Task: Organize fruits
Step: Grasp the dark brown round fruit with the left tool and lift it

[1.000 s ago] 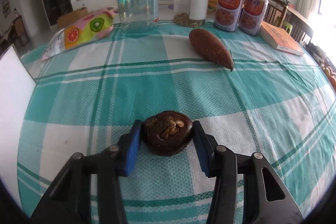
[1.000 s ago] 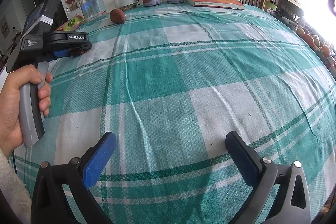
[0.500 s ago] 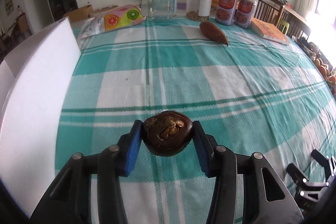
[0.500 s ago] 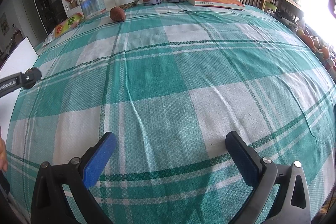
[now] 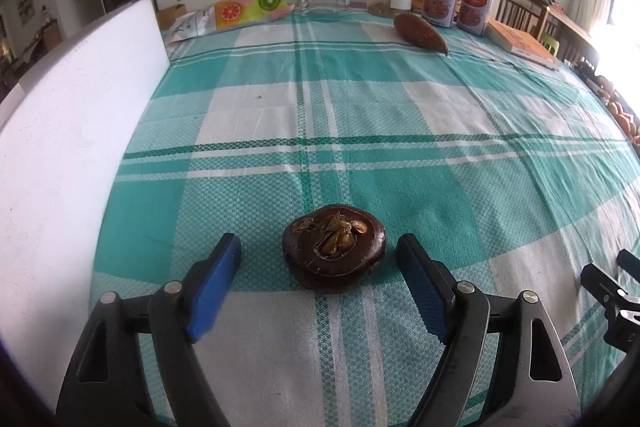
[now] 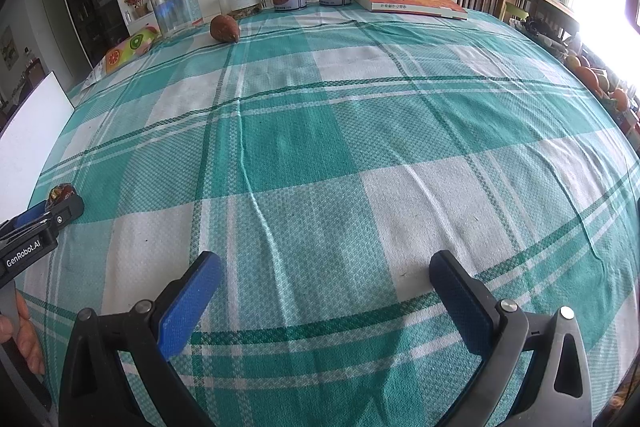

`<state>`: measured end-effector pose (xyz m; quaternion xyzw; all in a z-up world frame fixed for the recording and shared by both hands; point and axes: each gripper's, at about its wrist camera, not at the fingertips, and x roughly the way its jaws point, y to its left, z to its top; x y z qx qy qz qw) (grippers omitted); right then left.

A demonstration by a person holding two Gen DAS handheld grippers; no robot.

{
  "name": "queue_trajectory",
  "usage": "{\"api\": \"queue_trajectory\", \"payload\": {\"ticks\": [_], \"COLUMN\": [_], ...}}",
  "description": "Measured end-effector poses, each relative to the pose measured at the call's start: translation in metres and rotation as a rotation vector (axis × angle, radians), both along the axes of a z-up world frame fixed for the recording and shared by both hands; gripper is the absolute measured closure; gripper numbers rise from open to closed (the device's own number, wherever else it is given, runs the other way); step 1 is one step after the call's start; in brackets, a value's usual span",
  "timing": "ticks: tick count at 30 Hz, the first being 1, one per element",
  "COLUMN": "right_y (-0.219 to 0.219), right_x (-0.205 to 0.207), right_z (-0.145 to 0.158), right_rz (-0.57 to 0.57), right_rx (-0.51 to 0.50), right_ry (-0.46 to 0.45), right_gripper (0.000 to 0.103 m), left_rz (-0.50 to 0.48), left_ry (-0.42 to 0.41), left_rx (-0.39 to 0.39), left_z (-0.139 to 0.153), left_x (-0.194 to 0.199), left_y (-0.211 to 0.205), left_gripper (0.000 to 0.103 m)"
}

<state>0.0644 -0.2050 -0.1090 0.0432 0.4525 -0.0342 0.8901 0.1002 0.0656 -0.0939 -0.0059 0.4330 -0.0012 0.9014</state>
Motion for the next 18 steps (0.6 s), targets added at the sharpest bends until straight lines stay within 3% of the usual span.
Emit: {"api": "queue_trajectory", "payload": {"ticks": [7,18], "right_y": [0.0003,0.0005], "right_x": [-0.0002,-0.0003], "right_z": [0.0,-0.0006], "right_rz": [0.001,0.005], "right_rx": [-0.003,-0.006], "right_ry": [0.001,0.005], "right_gripper": [0.0,0.0], "left_rz": [0.027,0.028], "left_ry": [0.008,0.008], "left_rx": [0.003,0.003], "left_z": [-0.0026,-0.003], "left_x": [0.0033,0.0034], "left_y": [0.0027,0.0027], "left_gripper": [0.011,0.01]}}
